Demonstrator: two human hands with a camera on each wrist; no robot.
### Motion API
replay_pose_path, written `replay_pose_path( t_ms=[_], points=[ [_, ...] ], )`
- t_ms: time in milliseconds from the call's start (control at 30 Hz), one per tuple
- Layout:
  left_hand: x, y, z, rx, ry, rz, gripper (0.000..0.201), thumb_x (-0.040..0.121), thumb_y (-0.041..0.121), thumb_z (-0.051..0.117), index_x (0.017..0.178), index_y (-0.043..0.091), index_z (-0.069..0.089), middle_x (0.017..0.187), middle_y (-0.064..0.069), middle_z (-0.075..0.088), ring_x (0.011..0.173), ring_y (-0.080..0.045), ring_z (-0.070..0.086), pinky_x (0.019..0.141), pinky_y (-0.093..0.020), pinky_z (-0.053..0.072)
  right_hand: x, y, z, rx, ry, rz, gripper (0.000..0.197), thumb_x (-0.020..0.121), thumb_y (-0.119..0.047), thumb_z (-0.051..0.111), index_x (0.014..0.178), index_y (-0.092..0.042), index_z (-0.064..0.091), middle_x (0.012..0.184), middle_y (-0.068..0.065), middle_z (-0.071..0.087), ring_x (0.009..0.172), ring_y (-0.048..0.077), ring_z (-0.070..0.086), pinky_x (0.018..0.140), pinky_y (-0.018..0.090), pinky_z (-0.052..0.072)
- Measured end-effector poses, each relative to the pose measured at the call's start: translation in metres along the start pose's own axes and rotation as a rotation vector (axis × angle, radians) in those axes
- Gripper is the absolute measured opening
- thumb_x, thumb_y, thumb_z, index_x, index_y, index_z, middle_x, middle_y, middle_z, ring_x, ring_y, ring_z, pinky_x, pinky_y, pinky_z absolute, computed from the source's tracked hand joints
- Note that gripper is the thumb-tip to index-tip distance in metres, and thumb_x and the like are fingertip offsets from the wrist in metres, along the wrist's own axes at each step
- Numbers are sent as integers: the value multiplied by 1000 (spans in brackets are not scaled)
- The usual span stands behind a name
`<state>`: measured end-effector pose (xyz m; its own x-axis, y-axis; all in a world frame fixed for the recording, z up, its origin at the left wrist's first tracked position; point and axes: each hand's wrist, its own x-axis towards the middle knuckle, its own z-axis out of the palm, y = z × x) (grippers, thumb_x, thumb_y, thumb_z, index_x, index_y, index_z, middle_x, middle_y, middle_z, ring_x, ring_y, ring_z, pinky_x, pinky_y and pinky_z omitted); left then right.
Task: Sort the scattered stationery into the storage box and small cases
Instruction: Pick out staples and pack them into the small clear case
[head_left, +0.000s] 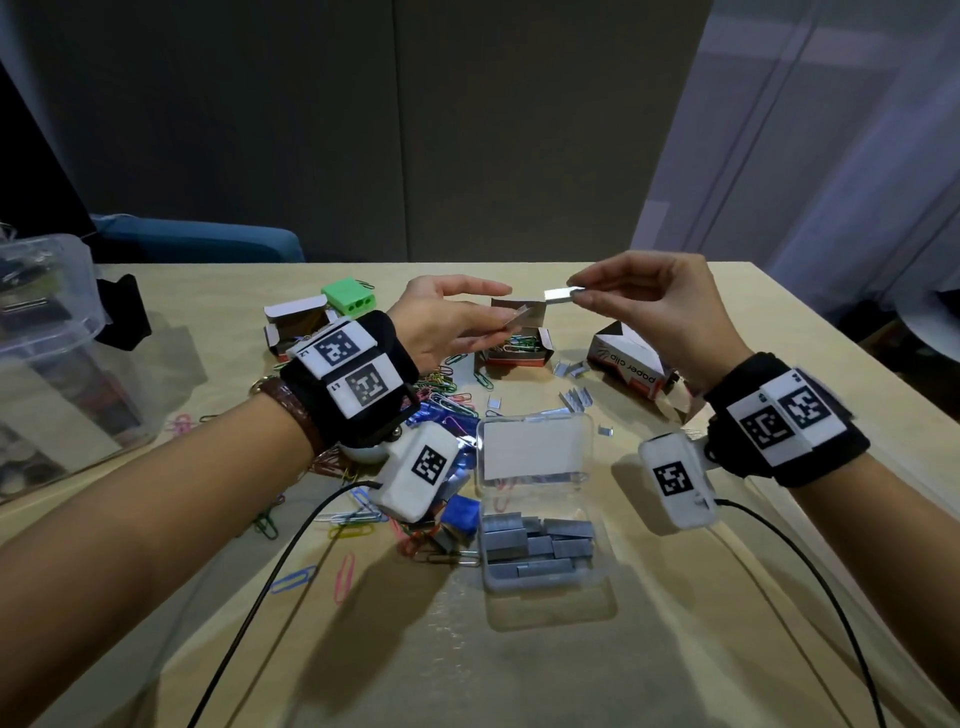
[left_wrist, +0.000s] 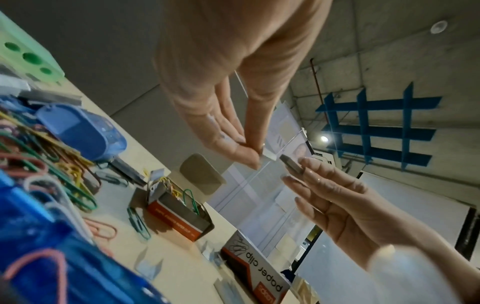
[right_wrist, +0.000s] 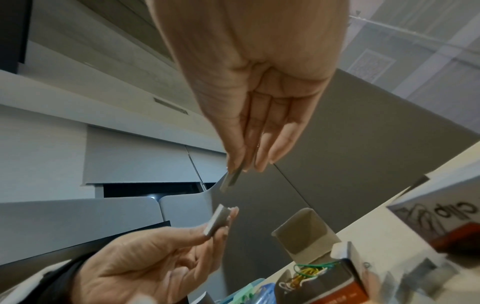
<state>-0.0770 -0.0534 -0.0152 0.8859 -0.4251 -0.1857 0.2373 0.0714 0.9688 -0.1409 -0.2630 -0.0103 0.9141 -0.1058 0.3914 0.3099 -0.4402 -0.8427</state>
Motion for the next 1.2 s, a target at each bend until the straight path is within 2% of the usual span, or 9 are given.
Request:
replay_pose_path(
  t_ms=[100, 267, 400, 467, 567, 667, 867, 1000, 1200],
  points=[
    [-5, 1, -2, 77, -41, 53, 34, 81, -8, 66, 113, 3, 63, 94, -20, 71, 77, -20, 73, 67, -25, 60, -4, 1, -1, 4, -71, 7, 22, 79, -7, 77, 100, -1, 73, 97, 6, 75, 91, 15, 72, 82, 21, 55],
    [-8, 3, 0, 190, -88, 61, 38, 80, -13, 64, 113, 5, 65, 96, -18, 73, 88, -23, 73, 77, -31, 60, -8, 0, 1, 39, -101, -6, 23, 80, -3, 75, 102, 2, 72, 98, 9, 75, 91, 18, 72, 83, 23, 56],
    [-10, 5, 5, 182, -80, 61, 43, 79, -16, 64, 117, 3, 62, 94, -18, 72, 80, -21, 73, 68, -27, 60, -8, 1, 3, 21, -132, 11, 22, 78, -5, 77, 99, 0, 72, 97, 7, 75, 90, 18, 73, 84, 24, 57],
    [-10, 6, 8, 117, -21, 27, 50, 78, -19, 64, 120, 4, 55, 102, -21, 68, 80, -23, 71, 62, -27, 60, -8, 3, 3, -5, -146, 31, 22, 78, -6, 77, 99, -2, 73, 96, 6, 76, 88, 18, 73, 84, 26, 57],
    [-10, 7, 12, -3, 29, -45, 57, 74, -23, 63, 113, 14, 45, 116, -23, 56, 95, -30, 66, 60, -31, 61, -9, 4, 2, -15, -156, 44, 23, 77, -4, 78, 99, -3, 74, 96, 7, 76, 88, 18, 74, 83, 24, 57],
    [-12, 8, 13, -47, 36, -71, 58, 73, -23, 63, 107, 19, 42, 120, -23, 49, 112, -34, 60, 63, -34, 61, -10, 0, 1, -40, -182, 36, 26, 75, -1, 78, 101, -1, 74, 95, 7, 76, 87, 14, 73, 79, 18, 56],
    [-14, 9, 15, -82, 55, -82, 68, 74, -24, 62, 121, 17, 34, 111, -19, 49, 79, -28, 67, 62, -34, 60, -11, -7, 2, -119, -188, -10, 30, 68, -7, 83, 96, -1, 75, 89, 6, 75, 81, 12, 73, 77, 19, 57],
    [-16, 10, 17, -121, 42, -85, 67, 75, -23, 61, 124, 14, 34, 103, -20, 53, 68, -24, 69, 62, -34, 61, -12, -9, 5, -223, -159, -68, 27, 69, -11, 84, 93, -3, 77, 87, 3, 75, 78, 9, 73, 76, 22, 58],
    [-18, 13, 14, -196, 13, -121, 57, 80, -14, 63, 123, 10, 36, 97, -22, 65, 74, -27, 70, 66, -38, 61, -12, -12, 8, -269, -150, -76, 21, 71, -10, 83, 90, -7, 75, 83, 0, 73, 72, 9, 71, 74, 25, 59]
  ],
)
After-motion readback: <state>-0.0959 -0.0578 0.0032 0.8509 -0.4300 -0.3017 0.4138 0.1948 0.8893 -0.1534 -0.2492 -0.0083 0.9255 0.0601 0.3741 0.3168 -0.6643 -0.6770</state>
